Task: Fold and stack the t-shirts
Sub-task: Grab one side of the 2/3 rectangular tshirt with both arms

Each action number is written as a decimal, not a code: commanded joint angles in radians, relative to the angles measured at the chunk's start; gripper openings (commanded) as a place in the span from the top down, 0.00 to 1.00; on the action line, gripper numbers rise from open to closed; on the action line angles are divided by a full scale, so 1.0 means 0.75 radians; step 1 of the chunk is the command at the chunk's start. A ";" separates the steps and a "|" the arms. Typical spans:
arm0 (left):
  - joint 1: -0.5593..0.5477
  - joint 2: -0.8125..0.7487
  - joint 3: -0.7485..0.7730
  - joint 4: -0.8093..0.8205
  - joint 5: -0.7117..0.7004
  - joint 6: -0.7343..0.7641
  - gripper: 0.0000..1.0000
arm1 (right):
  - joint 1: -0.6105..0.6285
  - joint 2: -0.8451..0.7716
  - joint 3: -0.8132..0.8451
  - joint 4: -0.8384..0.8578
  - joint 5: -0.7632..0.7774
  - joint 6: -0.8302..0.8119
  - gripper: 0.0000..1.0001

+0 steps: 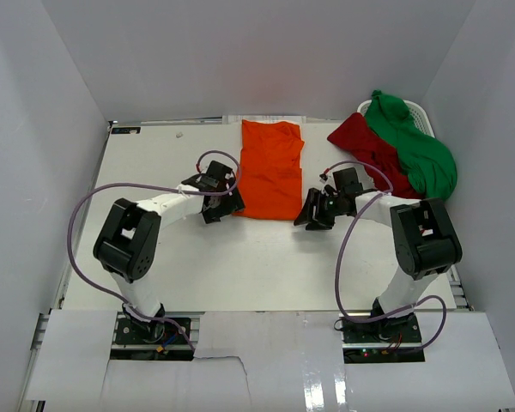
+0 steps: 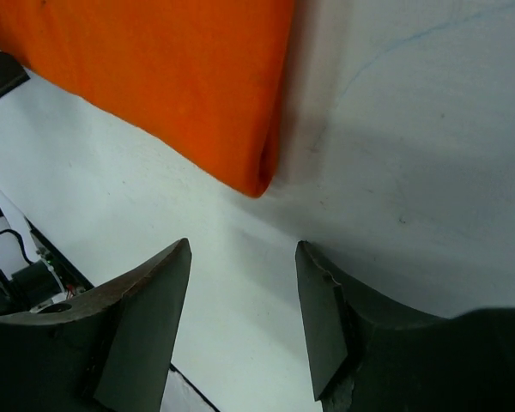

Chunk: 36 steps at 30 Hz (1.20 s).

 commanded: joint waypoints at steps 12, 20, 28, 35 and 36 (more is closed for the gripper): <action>0.017 0.188 0.104 0.088 -0.014 -0.057 0.19 | 0.015 0.246 0.177 0.125 0.083 0.031 0.57; 0.017 0.168 0.044 0.098 -0.006 -0.053 0.29 | 0.013 0.238 0.167 0.127 0.097 0.018 0.92; 0.017 0.060 -0.066 0.109 0.019 -0.063 0.32 | 0.013 0.230 0.196 0.086 0.105 0.002 0.91; 0.017 0.017 -0.127 0.143 0.054 -0.065 0.34 | 0.013 0.224 0.202 0.070 0.107 -0.004 0.91; 0.017 0.019 -0.131 0.150 0.056 -0.067 0.35 | 0.013 0.222 0.202 0.072 0.107 -0.004 0.91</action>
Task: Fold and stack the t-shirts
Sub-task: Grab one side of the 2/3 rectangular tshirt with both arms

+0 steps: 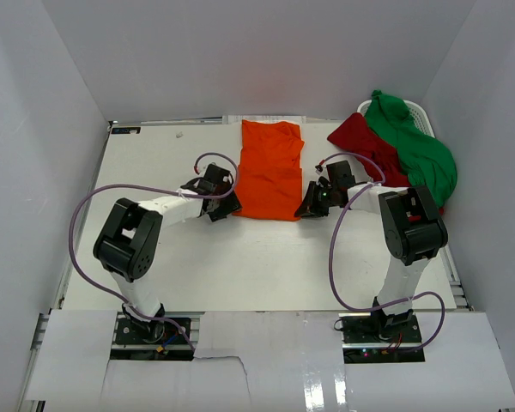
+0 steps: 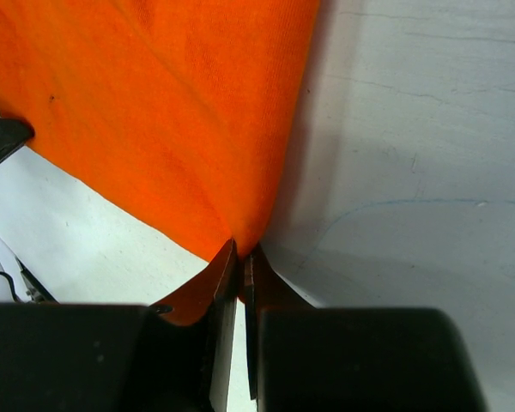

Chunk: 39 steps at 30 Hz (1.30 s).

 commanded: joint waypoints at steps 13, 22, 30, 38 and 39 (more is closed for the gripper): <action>0.001 0.173 0.068 -0.004 0.053 0.009 0.62 | 0.004 -0.043 0.022 -0.074 0.064 -0.058 0.90; 0.001 0.101 -0.054 0.047 0.112 0.060 0.94 | 0.009 -0.072 0.016 -0.123 0.079 -0.092 0.90; -0.025 -0.148 -0.303 0.031 0.212 0.081 0.95 | 0.098 -0.156 -0.158 -0.156 0.099 -0.131 0.91; -0.150 -0.494 -0.620 -0.063 0.255 -0.003 0.93 | 0.317 -0.480 -0.527 -0.166 0.128 -0.044 0.91; -0.196 -0.563 -0.647 -0.093 0.251 -0.043 0.93 | 0.346 -0.519 -0.562 -0.176 0.138 0.001 0.91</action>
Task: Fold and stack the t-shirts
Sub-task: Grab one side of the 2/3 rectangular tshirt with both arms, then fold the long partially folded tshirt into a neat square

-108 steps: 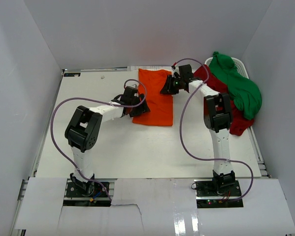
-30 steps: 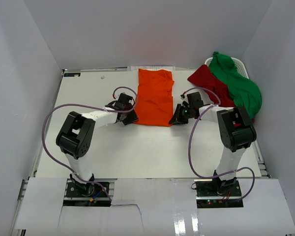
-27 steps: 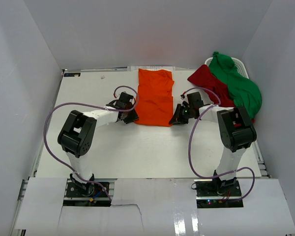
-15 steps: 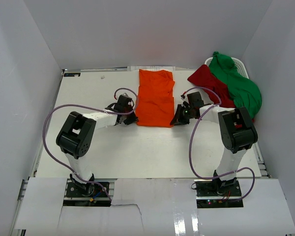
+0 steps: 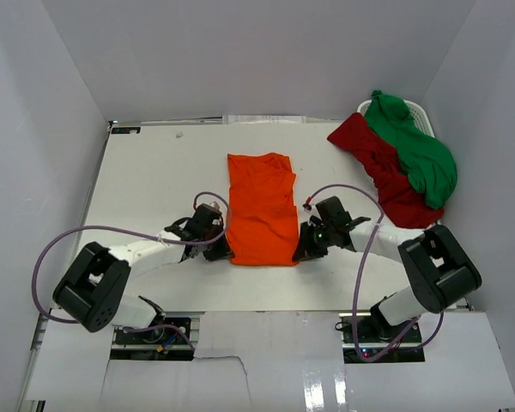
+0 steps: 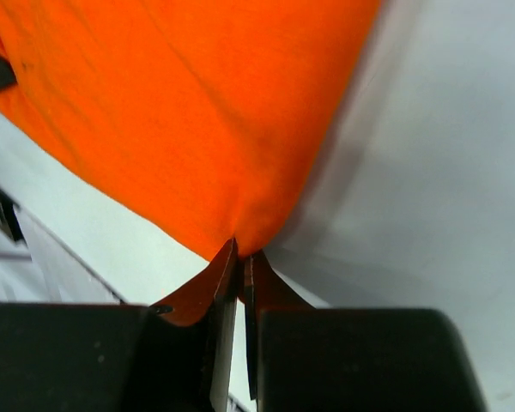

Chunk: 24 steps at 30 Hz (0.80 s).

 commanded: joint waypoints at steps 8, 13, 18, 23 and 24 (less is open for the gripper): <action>-0.244 -0.443 -0.256 -0.360 -0.003 -0.249 0.92 | 0.344 -0.520 -0.400 -0.193 0.036 0.294 0.91; -0.269 -0.644 -0.252 -0.507 0.006 -0.296 0.93 | 0.414 -0.713 -0.433 -0.293 0.036 0.366 0.91; -0.287 -0.697 -0.183 -0.608 0.018 -0.307 0.92 | 0.426 -0.834 -0.386 -0.402 0.003 0.362 0.91; -0.293 -0.703 -0.068 -0.669 -0.007 -0.301 0.92 | 0.428 -0.881 -0.254 -0.516 0.015 0.329 0.90; -0.293 -0.703 -0.044 -0.681 -0.019 -0.299 0.92 | 0.428 -0.883 -0.225 -0.539 0.027 0.321 0.90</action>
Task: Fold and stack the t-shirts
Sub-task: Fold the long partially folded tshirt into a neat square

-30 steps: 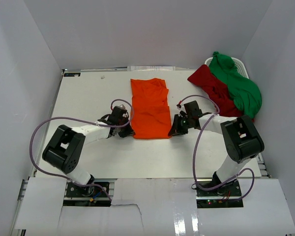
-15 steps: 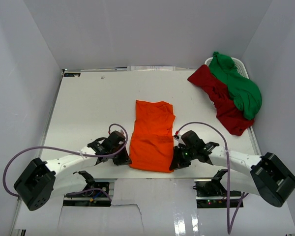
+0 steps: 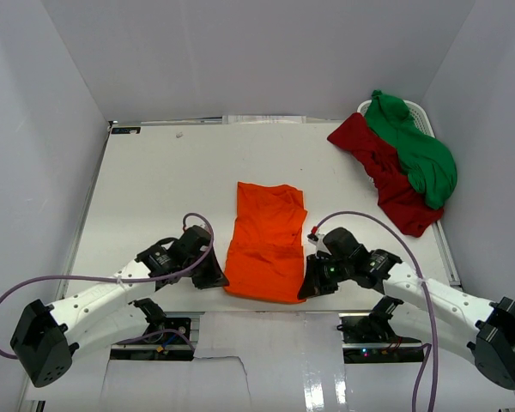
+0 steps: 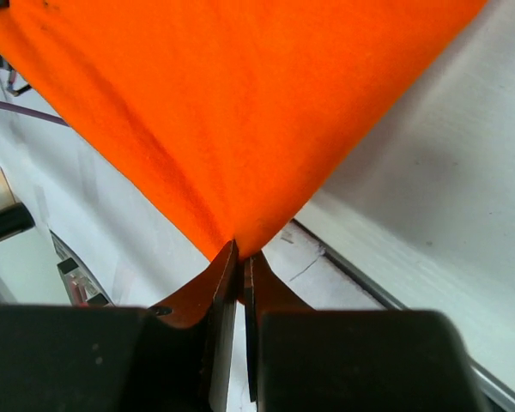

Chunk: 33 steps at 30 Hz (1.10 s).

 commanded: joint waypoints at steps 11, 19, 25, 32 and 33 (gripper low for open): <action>-0.001 0.052 0.499 -0.261 -0.282 0.050 0.90 | 0.001 0.044 0.489 -0.335 0.163 -0.135 0.90; 0.046 0.148 0.575 -0.223 -0.417 0.082 0.88 | -0.097 0.165 0.600 -0.341 0.218 -0.240 0.89; 0.199 0.248 0.603 -0.094 -0.380 0.189 0.88 | -0.224 0.273 0.653 -0.323 0.193 -0.348 0.89; 0.289 0.432 0.775 -0.049 -0.354 0.289 0.88 | -0.320 0.391 0.771 -0.325 0.173 -0.426 0.89; 0.293 0.452 0.793 -0.045 -0.346 0.301 0.88 | -0.324 0.402 0.786 -0.327 0.169 -0.434 0.89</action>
